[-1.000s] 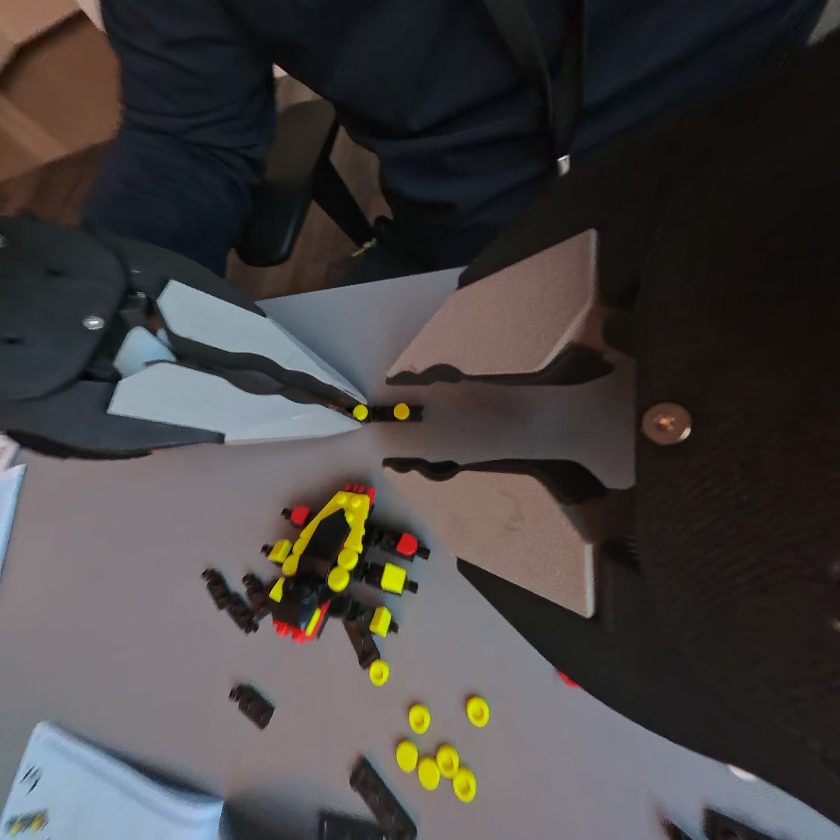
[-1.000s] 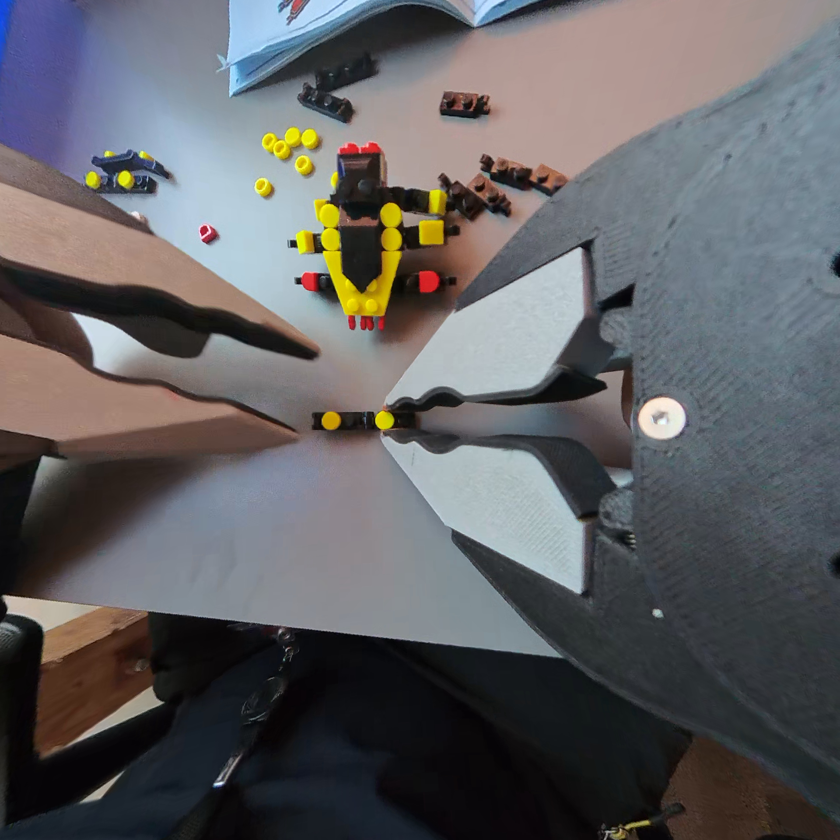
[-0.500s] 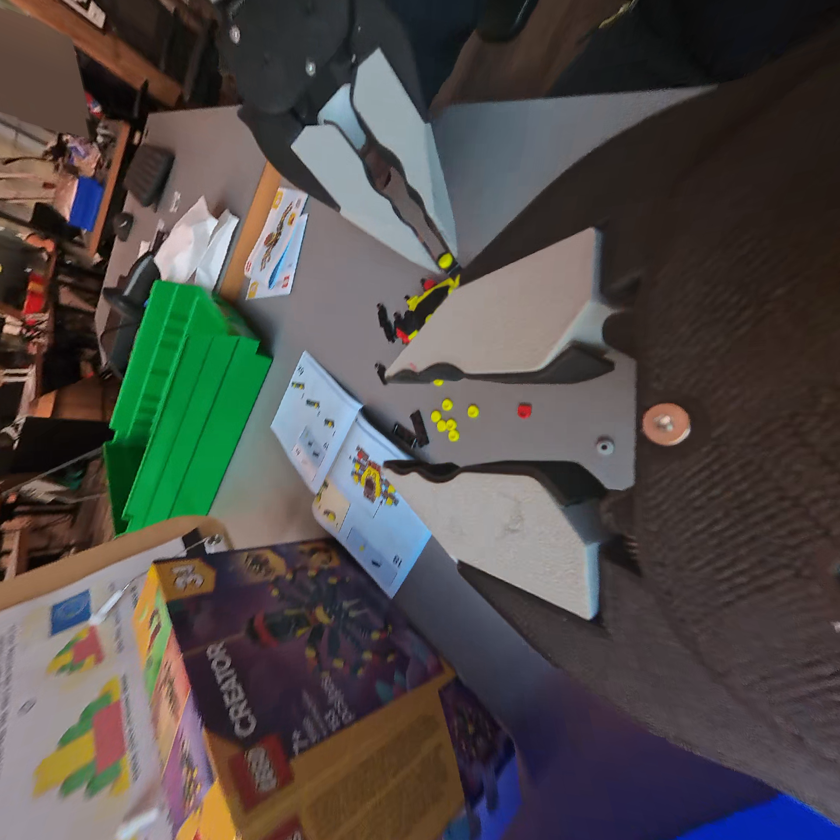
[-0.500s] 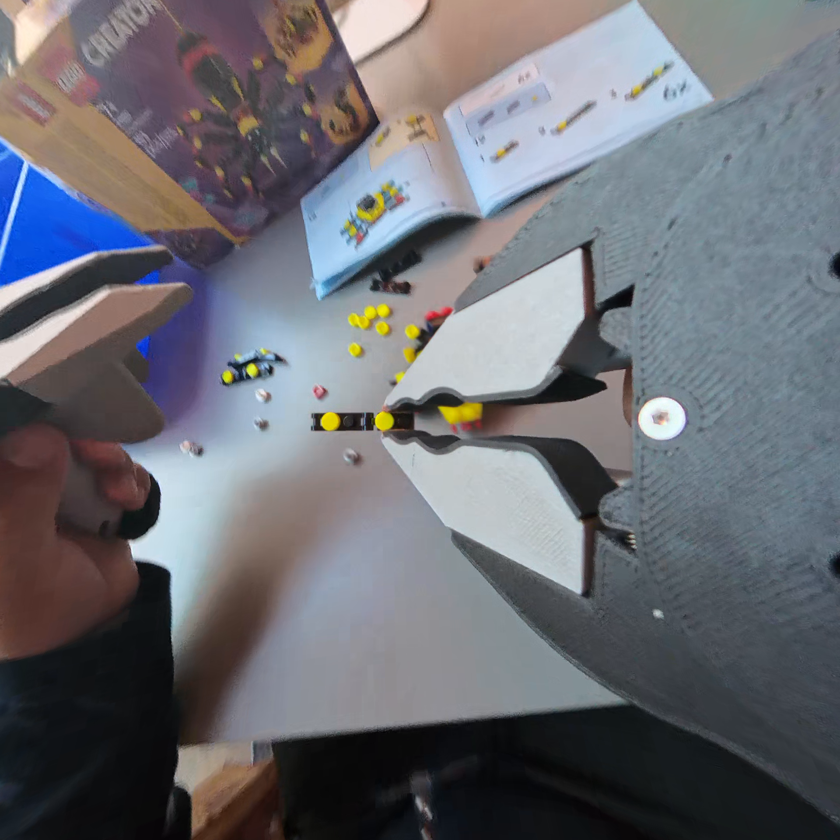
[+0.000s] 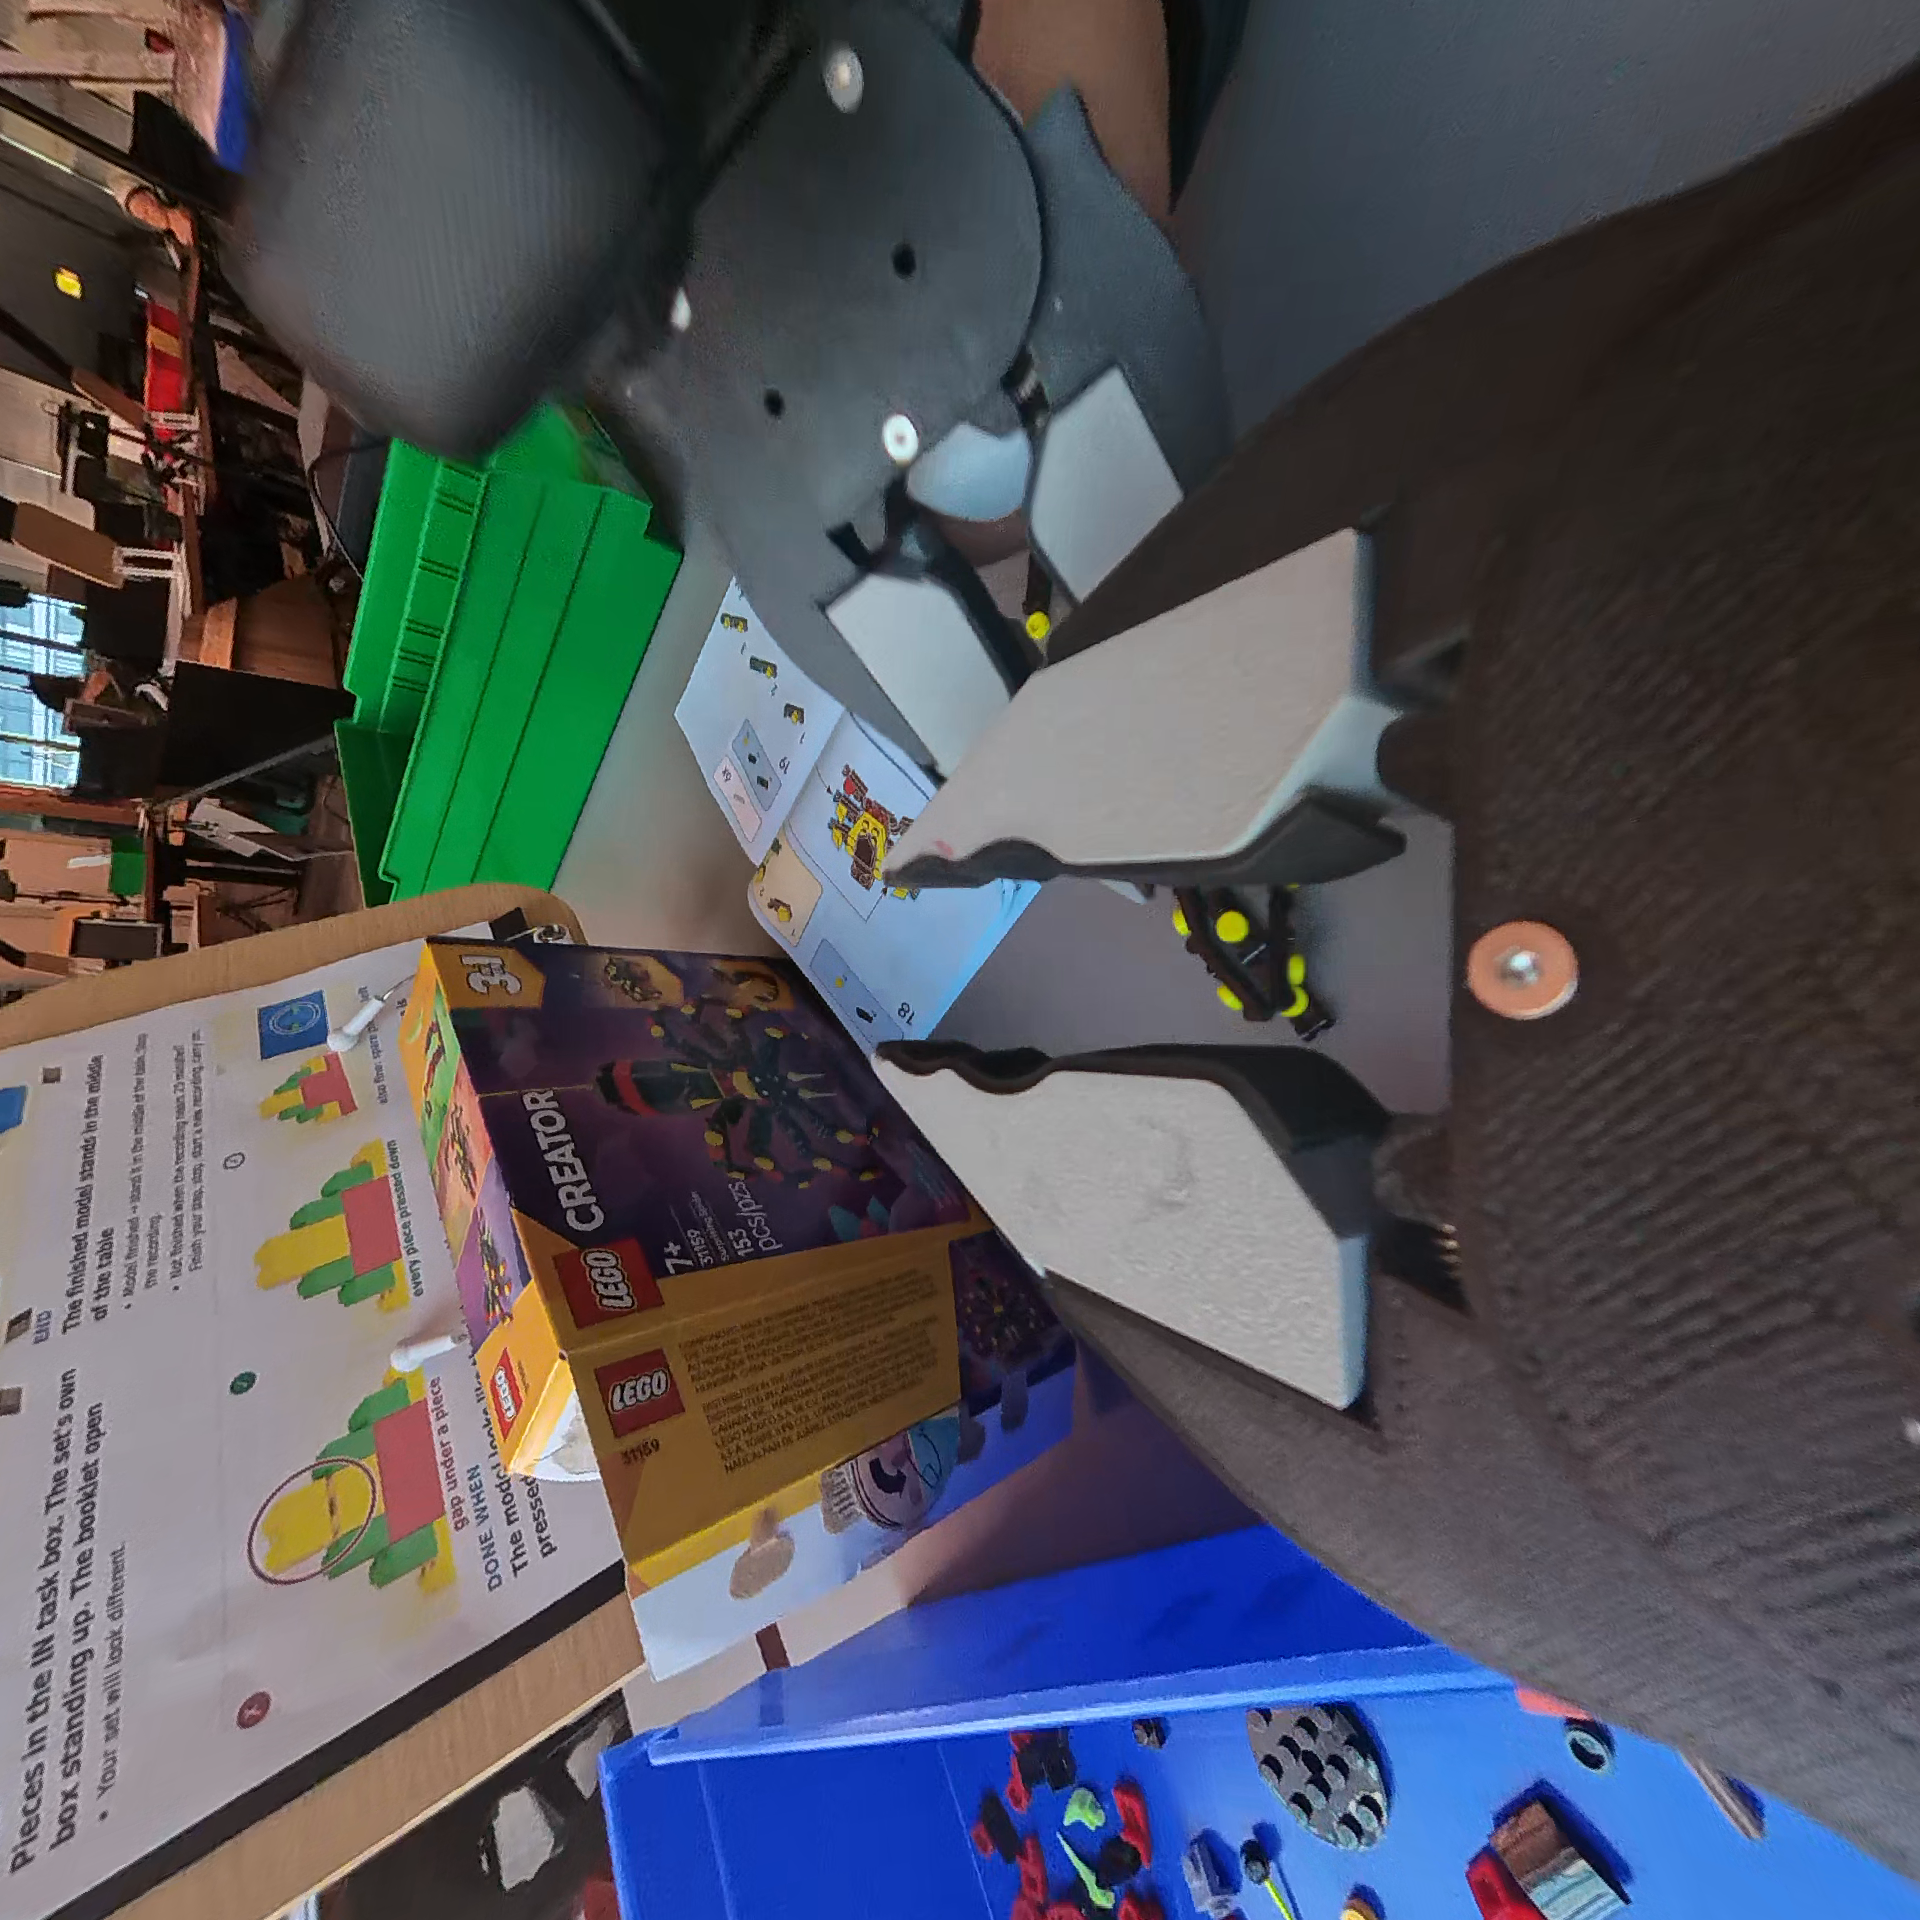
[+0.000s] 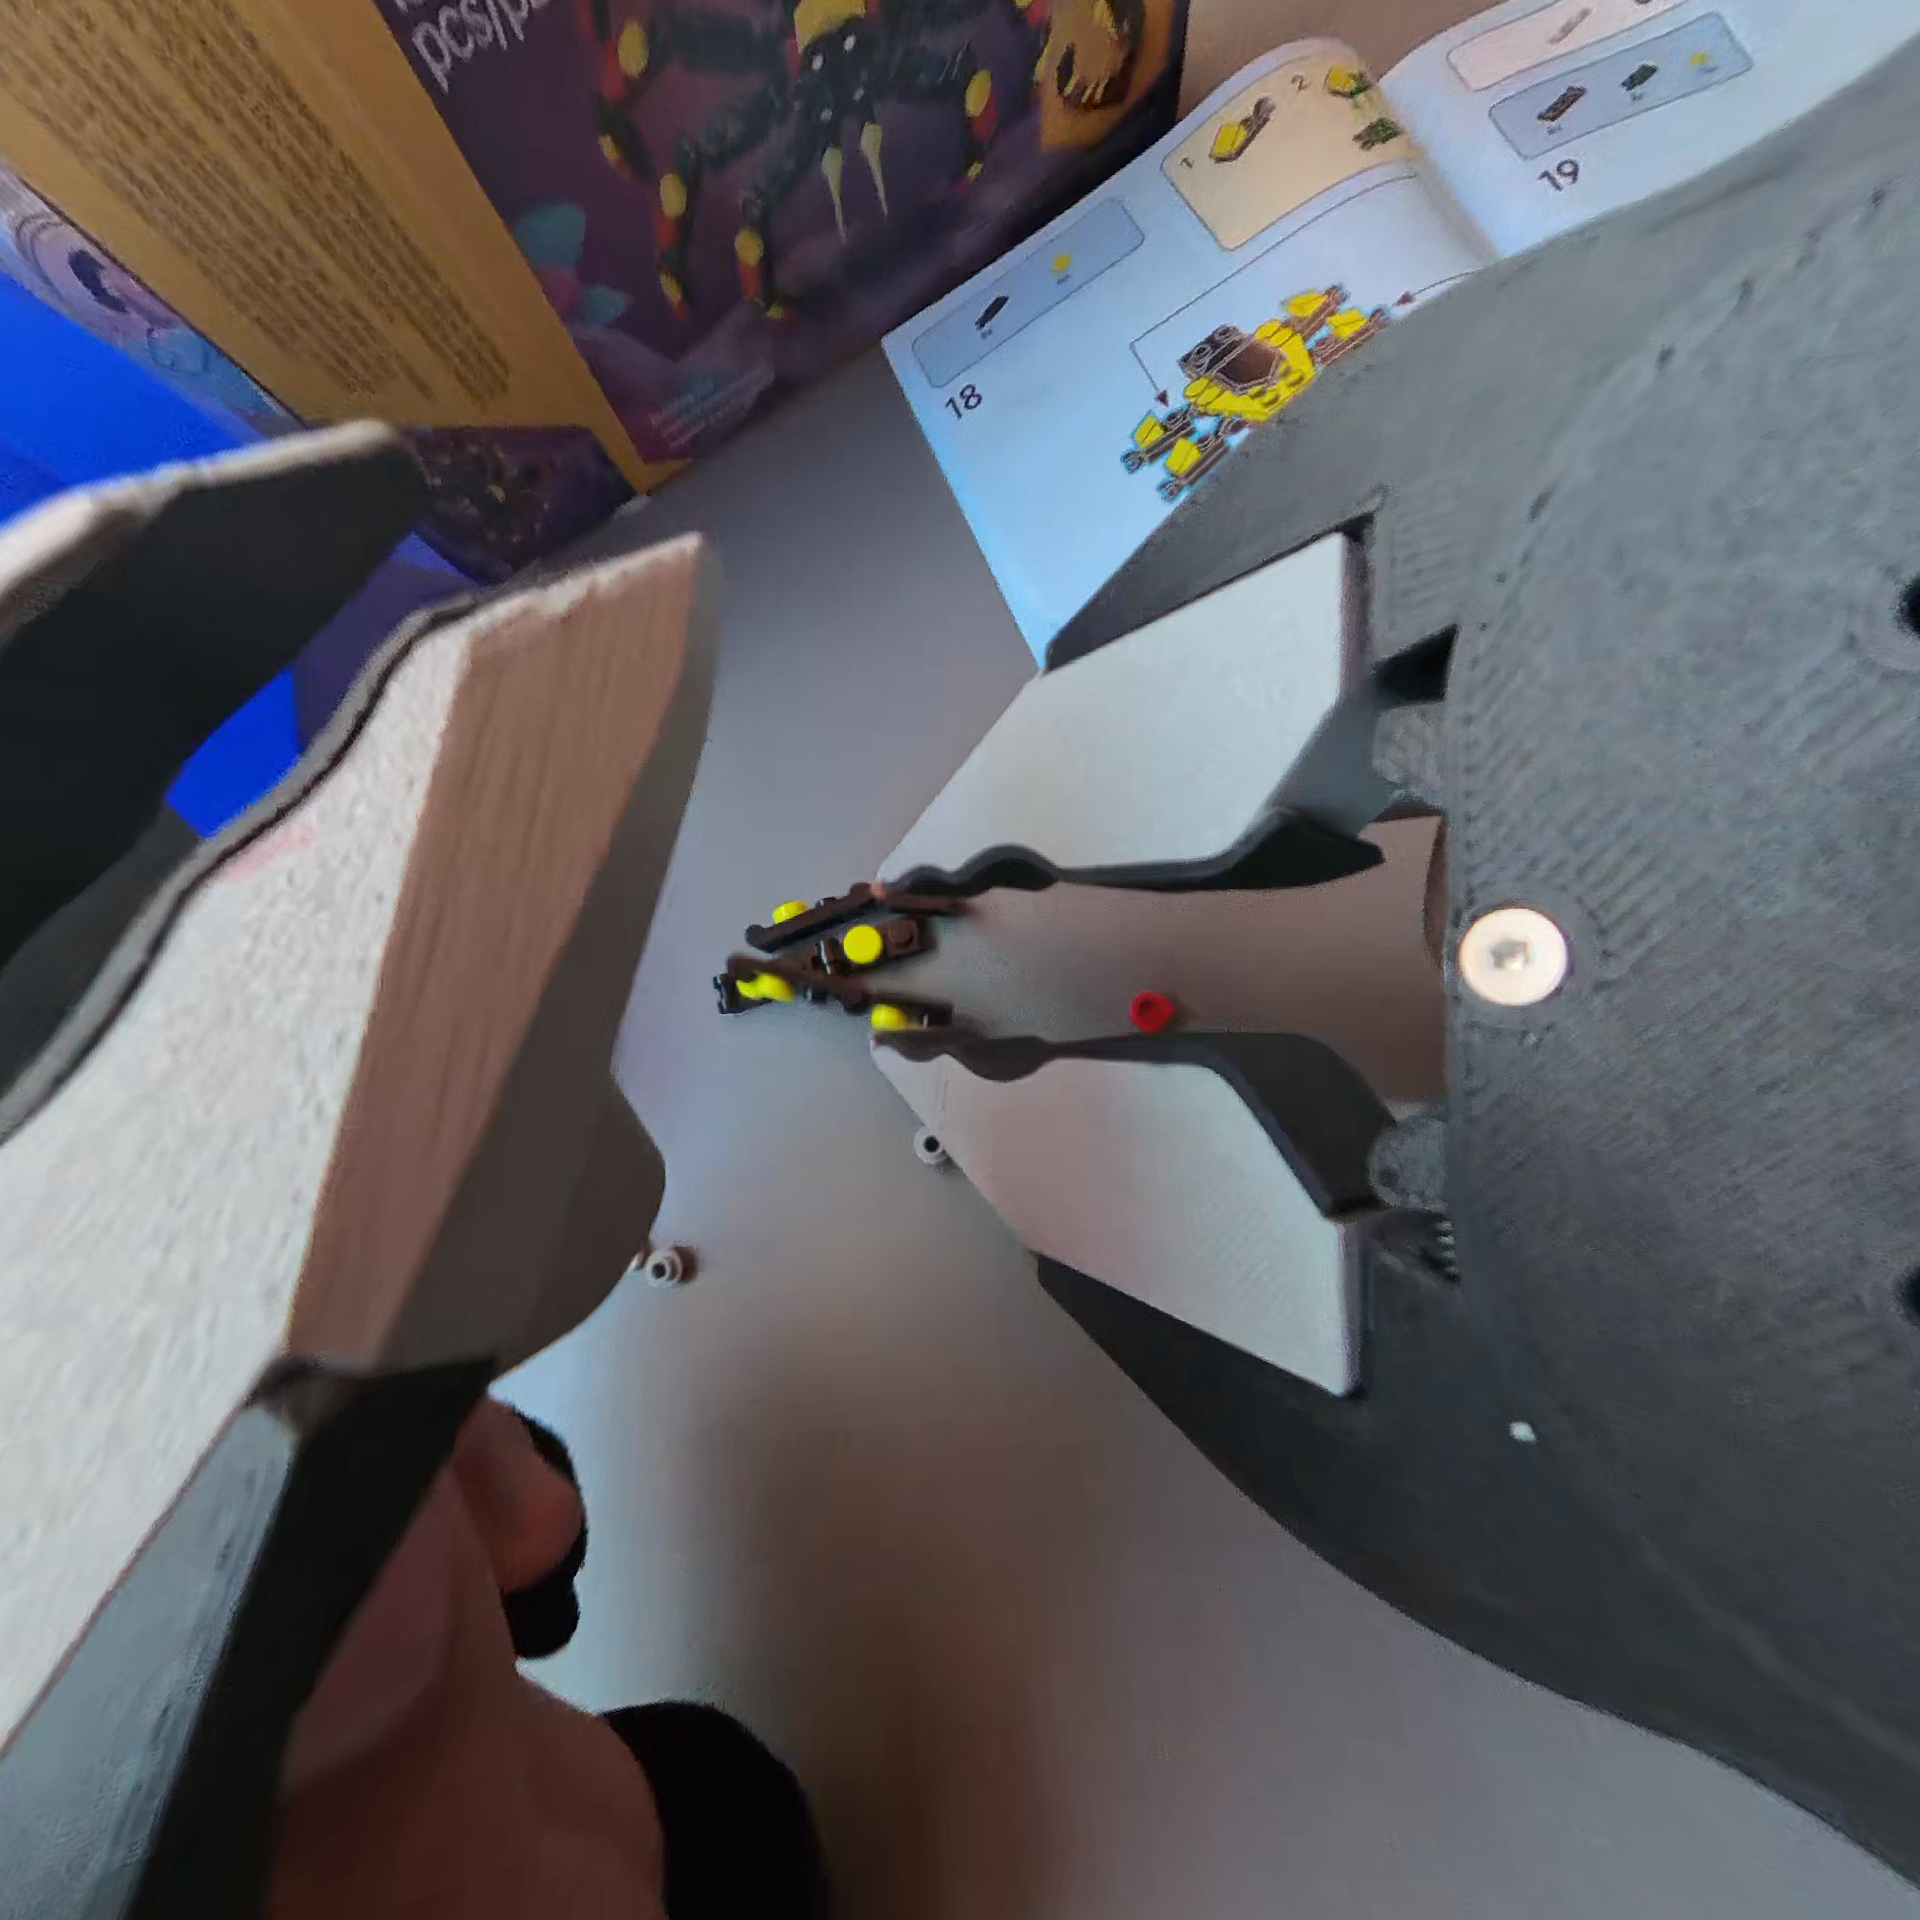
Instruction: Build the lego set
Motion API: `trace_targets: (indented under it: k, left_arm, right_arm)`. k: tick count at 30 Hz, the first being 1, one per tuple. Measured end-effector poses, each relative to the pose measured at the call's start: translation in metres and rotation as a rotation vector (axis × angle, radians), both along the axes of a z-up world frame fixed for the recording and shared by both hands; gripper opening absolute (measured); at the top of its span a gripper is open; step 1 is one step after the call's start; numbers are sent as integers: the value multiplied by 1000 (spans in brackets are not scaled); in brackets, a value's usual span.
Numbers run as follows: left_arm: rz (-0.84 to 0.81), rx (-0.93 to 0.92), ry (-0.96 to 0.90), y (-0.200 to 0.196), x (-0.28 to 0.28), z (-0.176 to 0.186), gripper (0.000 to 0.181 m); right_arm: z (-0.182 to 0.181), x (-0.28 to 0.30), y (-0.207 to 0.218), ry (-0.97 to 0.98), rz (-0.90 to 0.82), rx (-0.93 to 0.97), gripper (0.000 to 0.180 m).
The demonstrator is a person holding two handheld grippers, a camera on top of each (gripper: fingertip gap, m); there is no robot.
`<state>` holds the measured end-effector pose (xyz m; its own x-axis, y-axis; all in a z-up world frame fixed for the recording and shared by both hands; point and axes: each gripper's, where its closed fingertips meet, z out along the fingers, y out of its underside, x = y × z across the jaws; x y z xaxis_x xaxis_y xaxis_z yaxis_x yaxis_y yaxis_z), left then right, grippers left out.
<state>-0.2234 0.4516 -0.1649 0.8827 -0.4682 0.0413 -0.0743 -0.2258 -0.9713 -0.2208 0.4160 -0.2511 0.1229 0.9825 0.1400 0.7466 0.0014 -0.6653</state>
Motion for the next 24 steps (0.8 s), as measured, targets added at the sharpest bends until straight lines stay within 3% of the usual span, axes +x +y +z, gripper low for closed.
trace_targets:
  k: [1,9,12,16,18,20,24]
  left_arm:
    - [-2,0,-4,1,0,-1,28]
    - [33,49,53,6,-1,-3,33]
    - [39,91,97,7,2,-5,33]
    - [4,99,167,3,14,-13,27]
    - [10,117,189,3,15,-17,22]
    - [18,119,198,4,16,-21,21]
    - [63,89,245,8,10,-32,20]
  right_arm:
    - [7,4,1,29,-9,13,24]
    - [68,113,29,392,-268,58,39]
    - [51,169,50,413,-421,60,50]
    - [20,232,74,340,-572,168,48]
    - [26,247,78,333,-585,243,47]
    - [29,256,81,327,-596,314,34]
    - [25,259,85,314,-619,284,45]
